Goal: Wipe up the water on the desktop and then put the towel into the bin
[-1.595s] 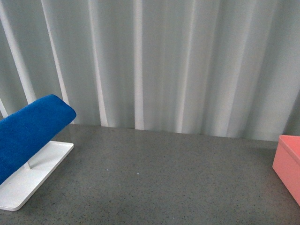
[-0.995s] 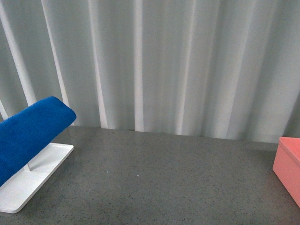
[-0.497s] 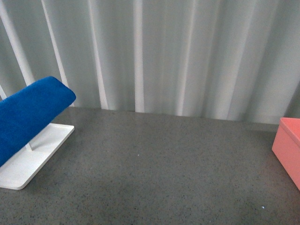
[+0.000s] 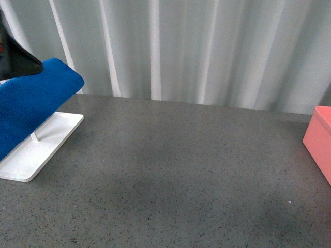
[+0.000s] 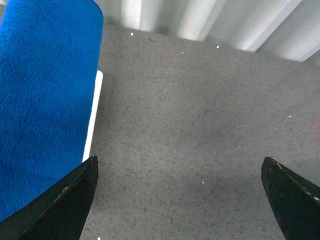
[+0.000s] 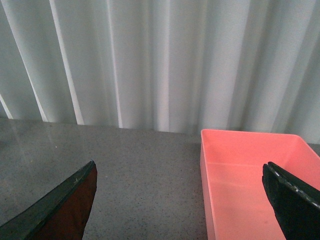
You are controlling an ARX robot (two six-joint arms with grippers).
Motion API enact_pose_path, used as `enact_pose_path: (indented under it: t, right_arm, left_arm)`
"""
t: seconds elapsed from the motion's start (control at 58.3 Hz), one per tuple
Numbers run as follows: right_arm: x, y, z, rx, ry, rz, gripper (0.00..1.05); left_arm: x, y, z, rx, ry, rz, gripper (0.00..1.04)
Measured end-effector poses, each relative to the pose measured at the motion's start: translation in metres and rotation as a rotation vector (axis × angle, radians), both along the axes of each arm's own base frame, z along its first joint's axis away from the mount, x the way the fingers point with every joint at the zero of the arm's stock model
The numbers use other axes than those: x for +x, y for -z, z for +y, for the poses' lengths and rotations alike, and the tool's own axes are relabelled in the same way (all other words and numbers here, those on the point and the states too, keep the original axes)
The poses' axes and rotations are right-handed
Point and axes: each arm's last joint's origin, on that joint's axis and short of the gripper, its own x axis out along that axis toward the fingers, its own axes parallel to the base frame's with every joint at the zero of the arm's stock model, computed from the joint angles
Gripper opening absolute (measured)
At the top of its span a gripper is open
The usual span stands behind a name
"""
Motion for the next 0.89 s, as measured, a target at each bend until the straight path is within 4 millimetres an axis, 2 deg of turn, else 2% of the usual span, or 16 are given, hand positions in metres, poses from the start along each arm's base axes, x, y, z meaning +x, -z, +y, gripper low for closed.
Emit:
enact_pose_path:
  t: [0.171, 0.223, 0.24, 0.36, 0.48, 0.583, 0.737, 0.892]
  right_arm:
    - [0.000, 0.000, 0.000, 0.000, 0.000, 0.000, 0.98]
    - [0.000, 0.000, 0.000, 0.000, 0.000, 0.000, 0.98]
    - [0.000, 0.000, 0.000, 0.000, 0.000, 0.000, 0.98]
    - [0.000, 0.000, 0.000, 0.000, 0.000, 0.000, 0.98]
    - [0.000, 0.000, 0.000, 0.000, 0.000, 0.000, 0.98]
    - [0.000, 0.000, 0.000, 0.000, 0.000, 0.000, 0.98]
    - [0.000, 0.000, 0.000, 0.000, 0.000, 0.000, 0.98]
    - [0.000, 0.000, 0.000, 0.000, 0.000, 0.000, 0.98]
  left_arm:
    - [0.085, -0.001, 0.015, 0.109, -0.004, 0.145, 0.98]
    - [0.101, -0.003, 0.020, 0.147, -0.020, 0.161, 0.98]
    - [0.112, -0.005, 0.024, 0.159, -0.024, 0.167, 0.98]
    - [0.147, -0.017, 0.037, 0.225, -0.048, 0.167, 0.98]
    - [0.174, -0.026, 0.051, 0.289, -0.084, 0.196, 0.98]
    - [0.195, -0.018, 0.055, 0.318, -0.103, 0.220, 0.98]
    - [0.209, -0.003, 0.054, 0.332, -0.114, 0.246, 0.98]
    - [0.215, 0.004, 0.052, 0.353, -0.135, 0.228, 0.98]
